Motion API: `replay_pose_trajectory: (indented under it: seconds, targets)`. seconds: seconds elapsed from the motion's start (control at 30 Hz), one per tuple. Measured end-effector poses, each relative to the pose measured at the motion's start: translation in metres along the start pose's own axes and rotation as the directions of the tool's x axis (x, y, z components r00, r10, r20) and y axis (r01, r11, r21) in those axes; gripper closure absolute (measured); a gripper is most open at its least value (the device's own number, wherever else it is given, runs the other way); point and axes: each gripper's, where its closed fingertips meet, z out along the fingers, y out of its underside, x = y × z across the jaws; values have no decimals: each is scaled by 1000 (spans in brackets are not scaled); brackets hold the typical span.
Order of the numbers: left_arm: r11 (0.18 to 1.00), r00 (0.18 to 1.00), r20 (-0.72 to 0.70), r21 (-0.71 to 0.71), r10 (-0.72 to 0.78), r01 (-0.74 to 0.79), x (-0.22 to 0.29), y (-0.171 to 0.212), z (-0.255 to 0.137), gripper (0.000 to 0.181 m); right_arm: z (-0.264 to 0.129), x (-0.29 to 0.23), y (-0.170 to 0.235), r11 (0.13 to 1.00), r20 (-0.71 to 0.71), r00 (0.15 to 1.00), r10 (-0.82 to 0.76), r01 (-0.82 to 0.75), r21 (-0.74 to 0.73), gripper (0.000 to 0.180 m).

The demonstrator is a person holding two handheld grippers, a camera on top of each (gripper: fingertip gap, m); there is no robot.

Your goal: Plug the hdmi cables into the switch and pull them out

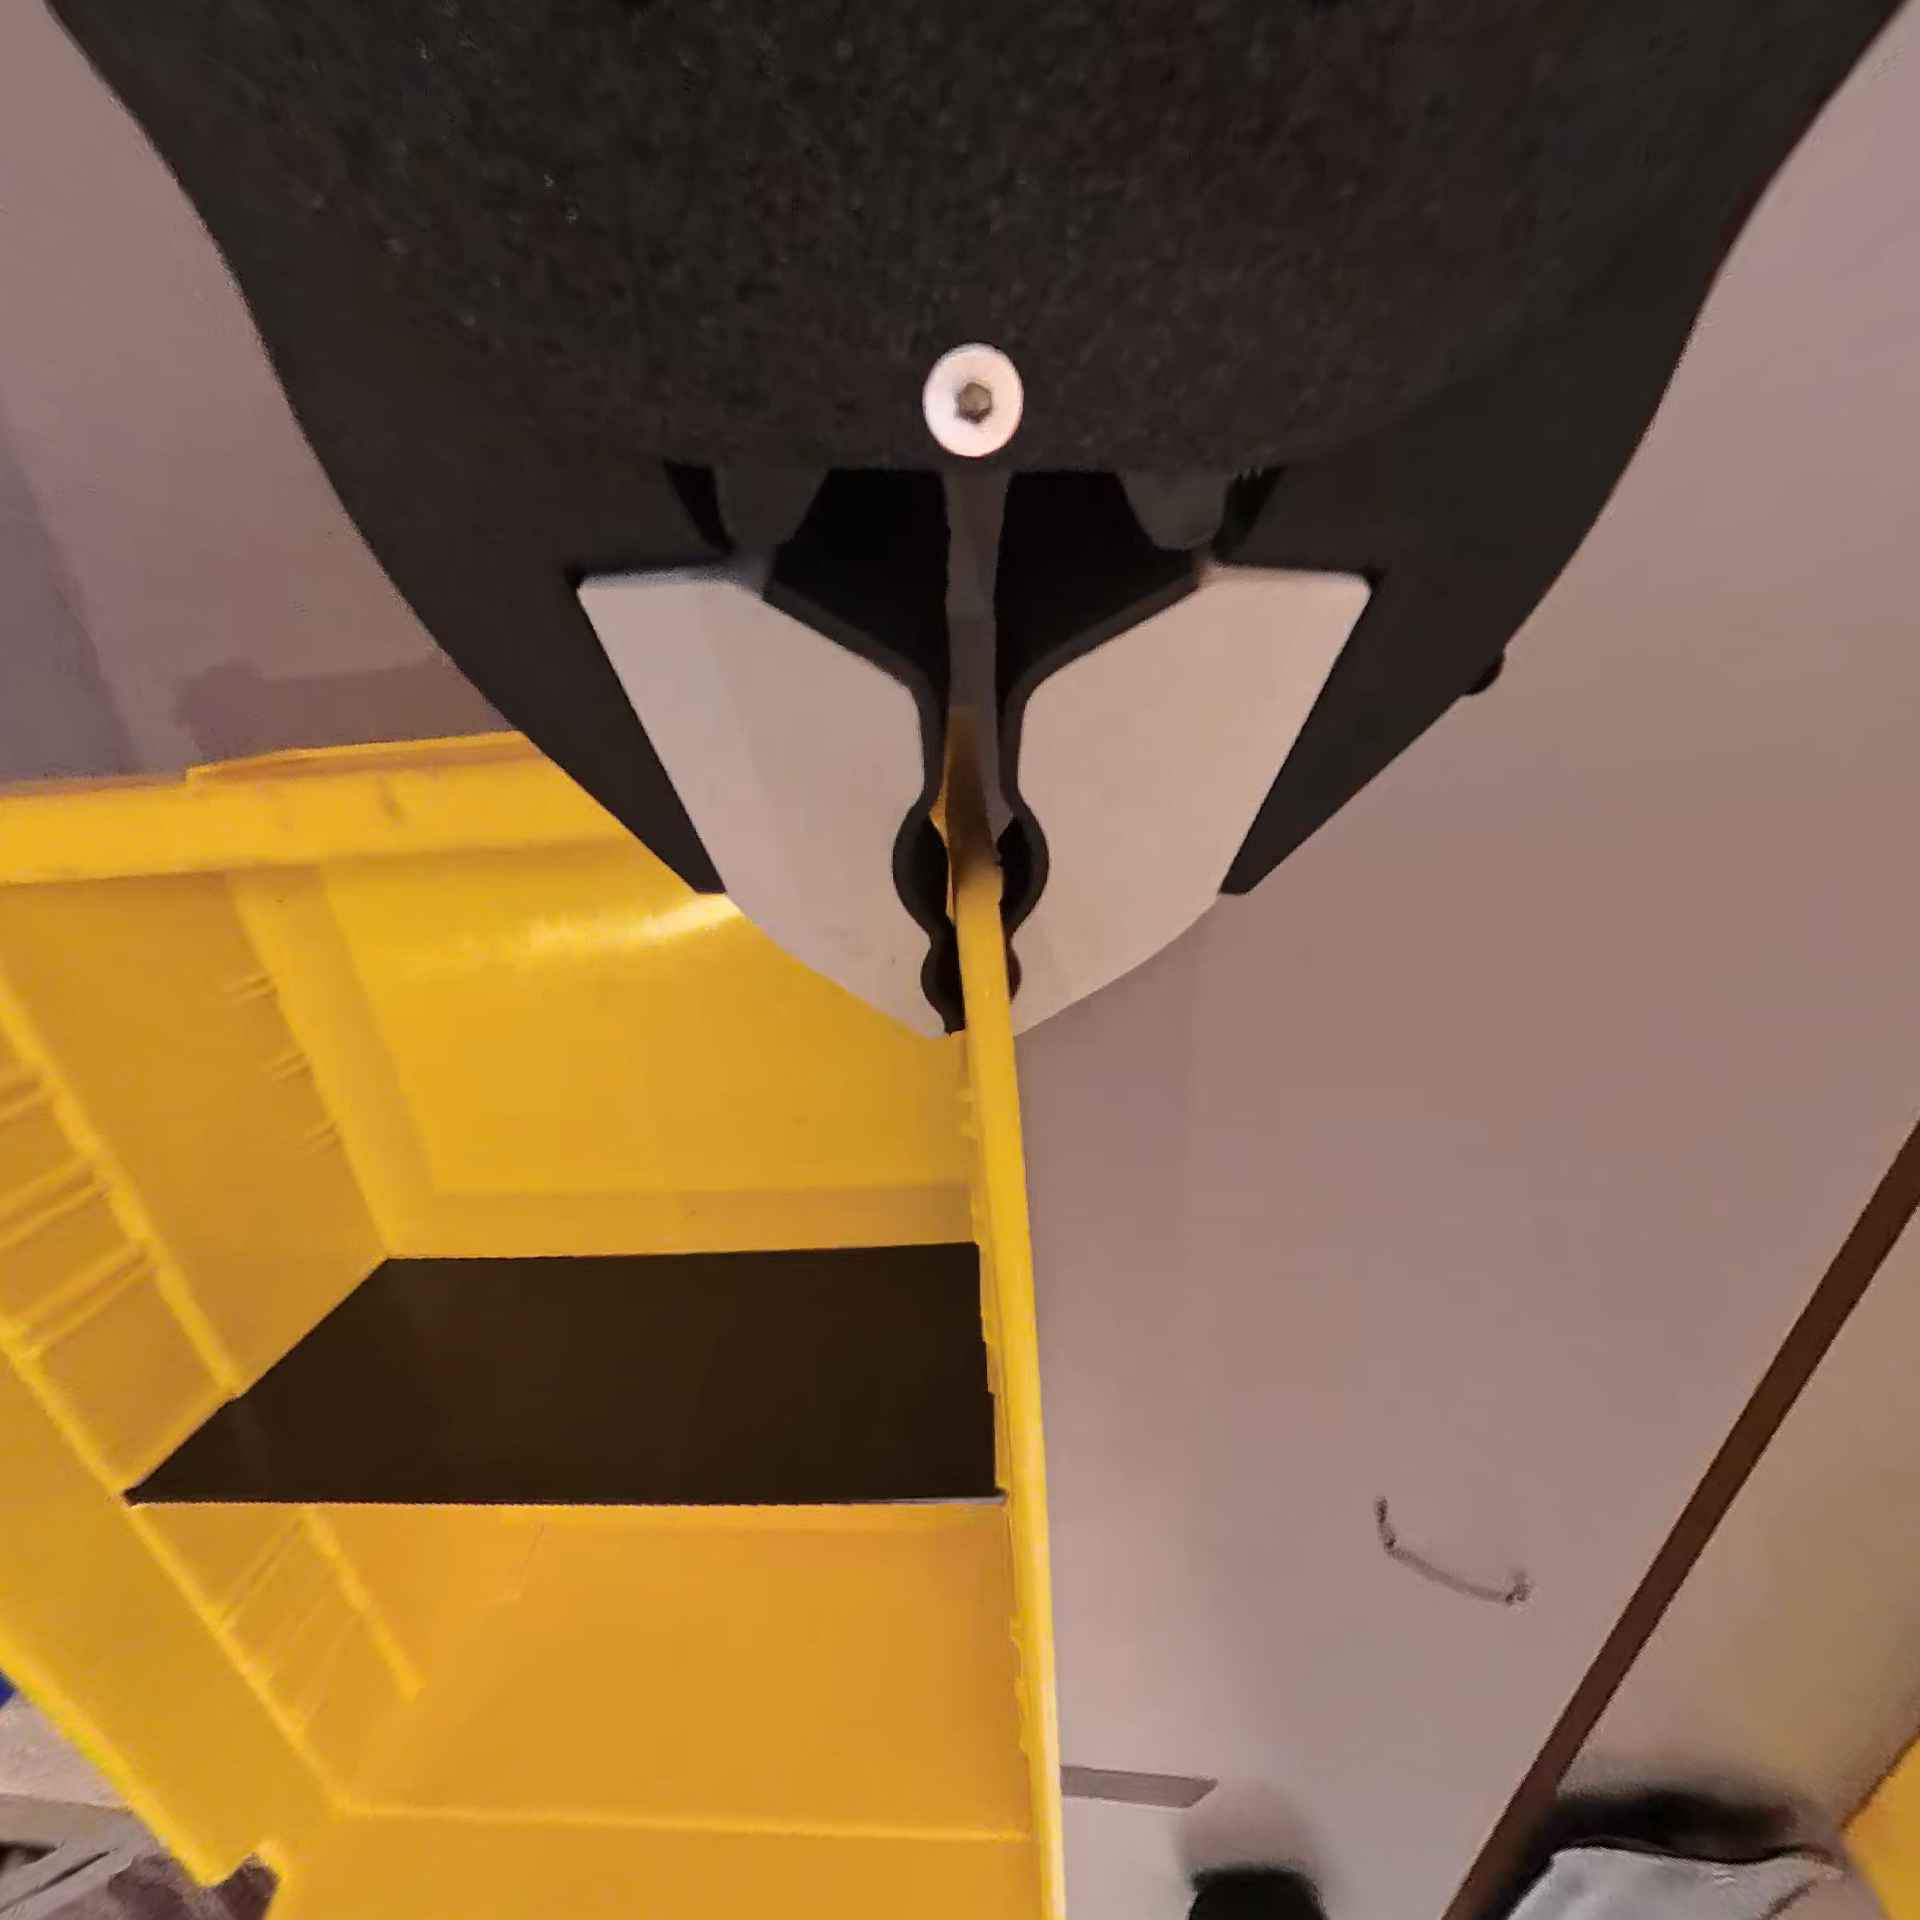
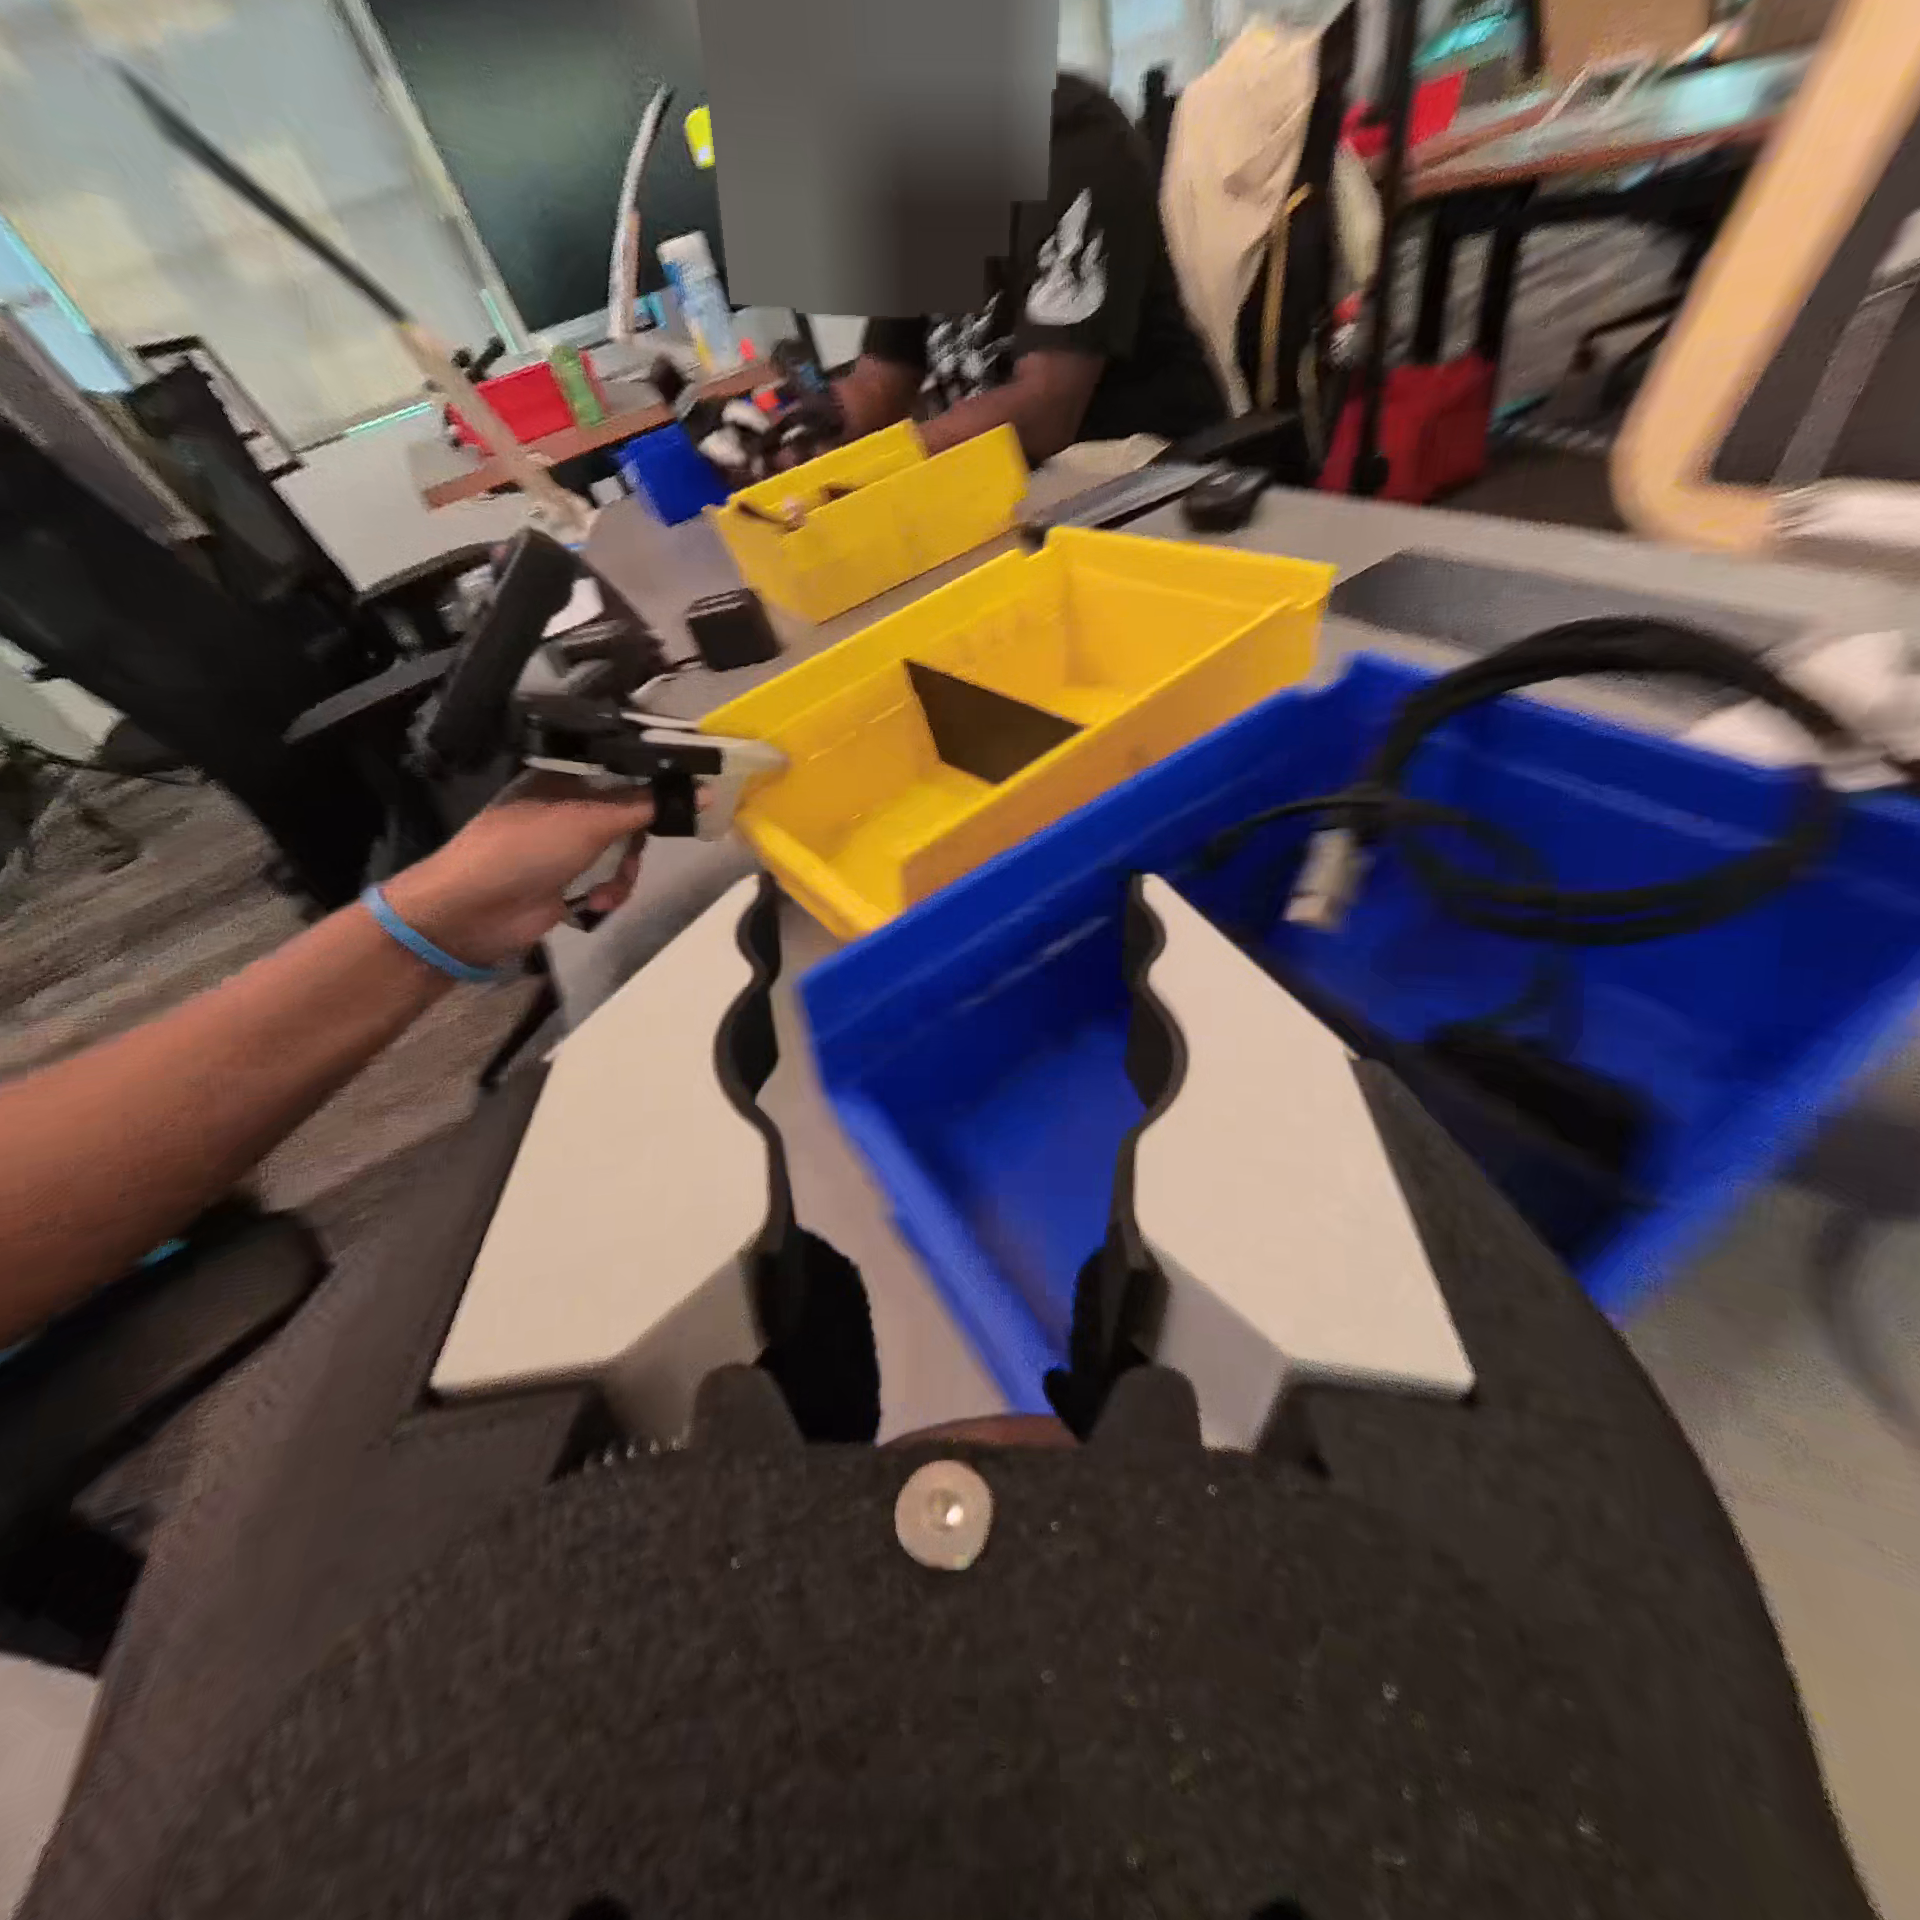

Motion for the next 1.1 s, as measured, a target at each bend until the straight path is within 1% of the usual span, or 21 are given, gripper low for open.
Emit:
replay_pose_trajectory:
  seconds: [0.1, 0.17, 0.27, 0.3, 0.33, 0.37, 0.43, 0.5, 0.57, 0.63, 0.73, 0.83, 0.9, 0.97, 1.03, 1.1]
  targets:
    - [1000, 998, 56, 5, -31, 31, 0, 31, -48, 177, 51, -66, 46, 993, 22, 998, 54, -52, -105, 112]
    - [999, 994, 100, -2, -40, 41, -1, 50, -77, 177, 79, -90, 77, 980, -20, 998, 66, -69, -186, 112]
    - [996, 990, 110, 17, -90, 88, 2, 73, -113, 177, 105, -107, 110, 966, -87, 994, 69, -89, -243, 113]
    - [995, 989, 110, 23, -98, 96, 4, 79, -122, 177, 111, -111, 121, 959, -105, 992, 71, -96, -265, 117]
    - [994, 988, 111, 31, -104, 101, 5, 84, -130, 177, 115, -114, 130, 953, -116, 991, 62, -93, -289, 141]
    - [994, 988, 109, 43, -109, 105, 7, 88, -137, 177, 115, -109, 134, 954, -174, 985, 23, -73, -291, 155]
    - [993, 988, 113, 66, -108, 101, 11, 94, -147, 175, 114, -106, 130, 959, -223, 970, -98, 32, -281, 165]
    - [995, 985, 151, 69, -84, 74, 14, 96, -158, 176, 111, -106, 129, 950, -262, 953, -154, 70, -304, 169]
    - [992, 983, 170, 115, -68, 49, 22, 87, -174, 176, 104, -106, 120, 941, -299, 927, -228, 131, -313, 171]
    - [982, 976, 213, 188, -39, -1, 33, 66, -194, 176, 93, -110, 97, 942, -322, 899, -296, 220, -252, 172]
    - [939, 965, 261, 325, 25, -112, 68, 6, -216, 176, 61, -100, 42, 941, -407, 848, -339, 310, -138, 173]
    - [878, 970, 215, 435, 113, -199, 139, -69, -212, 176, 5, -57, -28, 942, -545, 788, -286, 337, -8, 174]
    - [841, 969, 144, 482, 201, -246, 206, -113, -192, 175, -47, -11, -68, 939, -645, 727, -236, 341, 41, 175]
    - [825, 961, 44, 503, 274, -258, 286, -146, -165, 173, -109, 43, -99, 940, -742, 641, -194, 338, 46, 175]
    - [824, 939, -60, 501, 338, -264, 375, -166, -134, 172, -176, 104, -114, 956, -825, 545, -145, 292, 25, 175]
    - [829, 908, -145, 483, 392, -281, 466, -169, -100, 172, -246, 166, -109, 974, -886, 450, -116, 225, -13, 175]
